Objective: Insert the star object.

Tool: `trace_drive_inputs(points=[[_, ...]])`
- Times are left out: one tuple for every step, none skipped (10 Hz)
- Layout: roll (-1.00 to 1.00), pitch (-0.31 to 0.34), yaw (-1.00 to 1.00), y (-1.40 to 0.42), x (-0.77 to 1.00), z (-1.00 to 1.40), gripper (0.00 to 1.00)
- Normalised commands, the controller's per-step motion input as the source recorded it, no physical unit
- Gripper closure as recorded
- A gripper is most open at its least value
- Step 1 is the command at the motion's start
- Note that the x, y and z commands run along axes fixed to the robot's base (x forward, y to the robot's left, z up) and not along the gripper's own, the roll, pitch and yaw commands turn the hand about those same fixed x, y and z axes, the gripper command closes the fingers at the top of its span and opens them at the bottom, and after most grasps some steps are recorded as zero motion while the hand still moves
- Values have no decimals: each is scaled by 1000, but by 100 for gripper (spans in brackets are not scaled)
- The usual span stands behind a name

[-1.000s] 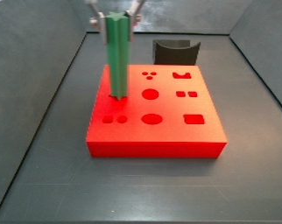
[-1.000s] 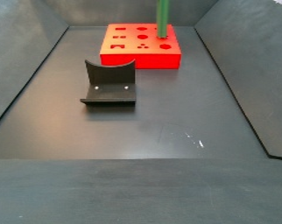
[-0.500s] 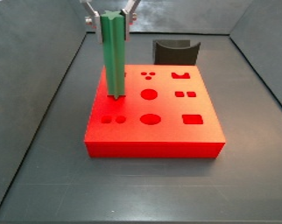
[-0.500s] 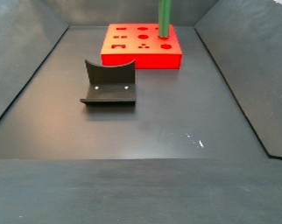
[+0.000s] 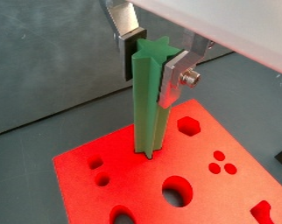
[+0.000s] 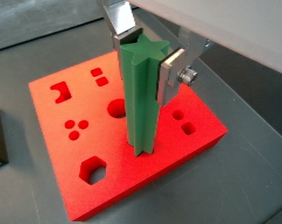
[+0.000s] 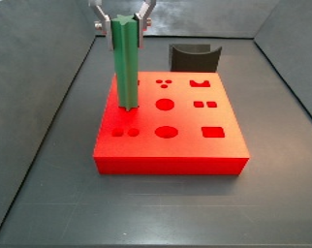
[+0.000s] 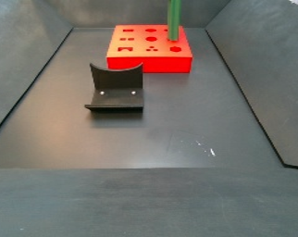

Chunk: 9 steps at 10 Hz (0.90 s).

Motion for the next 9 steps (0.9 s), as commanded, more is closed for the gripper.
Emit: trace_drive_inputs(points=[[-40,0,-154,-9,106,-309,100],[-86,-26,-191,0,74,-443,100],[-144,-59,-183,0,126,-771,100],[-121,-57,-174,11,71,-857,100],[-39,0,-166,0,126,-809,100],[-47,0,-169,0,69,-894,100],[-47,6,-243,0,-123,-1000,100],[-74,20,-277,31,-214,-1000,100],[-104,7,-234,91,-6,-954,100]])
